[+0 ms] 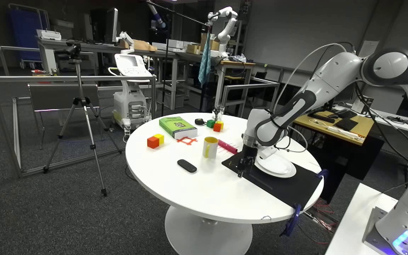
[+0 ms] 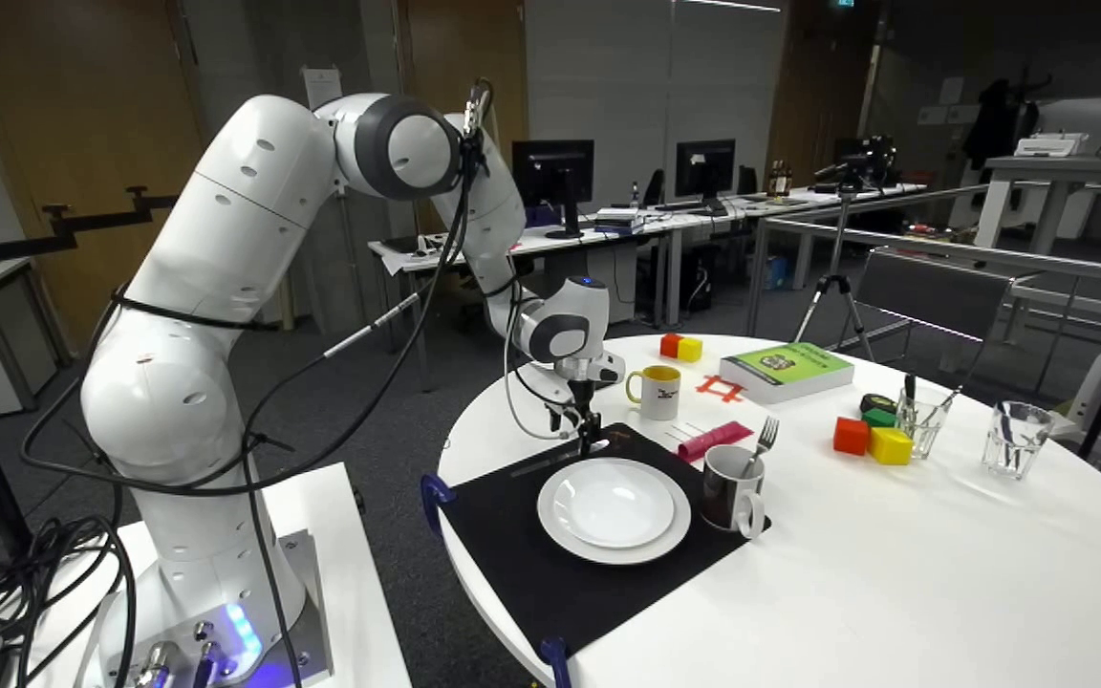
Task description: Remove the silver knife from the mug and put it on the left side of the black mat
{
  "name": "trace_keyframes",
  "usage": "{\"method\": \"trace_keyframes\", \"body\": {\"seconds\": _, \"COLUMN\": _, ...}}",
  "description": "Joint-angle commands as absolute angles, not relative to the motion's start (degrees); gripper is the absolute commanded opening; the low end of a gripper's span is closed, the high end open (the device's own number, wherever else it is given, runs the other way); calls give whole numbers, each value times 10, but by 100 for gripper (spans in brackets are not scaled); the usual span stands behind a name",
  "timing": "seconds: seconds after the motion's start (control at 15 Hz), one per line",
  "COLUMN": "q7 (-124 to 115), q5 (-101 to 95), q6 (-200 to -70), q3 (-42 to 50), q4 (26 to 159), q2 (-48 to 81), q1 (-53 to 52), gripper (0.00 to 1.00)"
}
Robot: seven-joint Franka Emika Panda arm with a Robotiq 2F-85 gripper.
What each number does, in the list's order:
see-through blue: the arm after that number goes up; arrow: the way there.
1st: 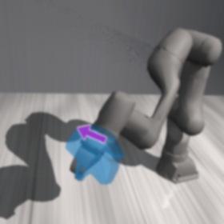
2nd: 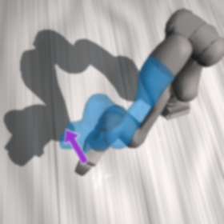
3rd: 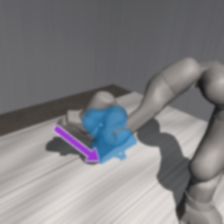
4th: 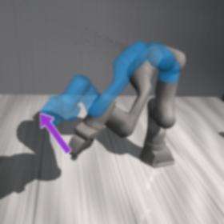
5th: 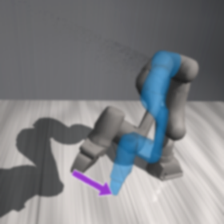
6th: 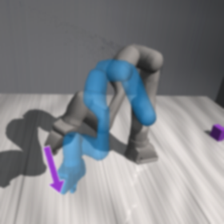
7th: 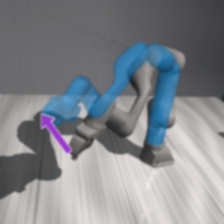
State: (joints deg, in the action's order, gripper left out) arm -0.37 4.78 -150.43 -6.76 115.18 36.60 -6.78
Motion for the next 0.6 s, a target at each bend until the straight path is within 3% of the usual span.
{"method": "trace_keyframes", "body": {"seconds": 0.0, "q7": -15, "q5": 36, "q6": -1455, "q3": -61, "q4": 1163, "q2": 336, "q1": -74, "gripper": 100}}
{"method": "trace_keyframes", "body": {"seconds": 0.53, "q7": -19, "q5": 14, "q6": -1431, "q3": -59, "q4": 1186, "q2": 270, "q1": -91, "gripper": 100}}
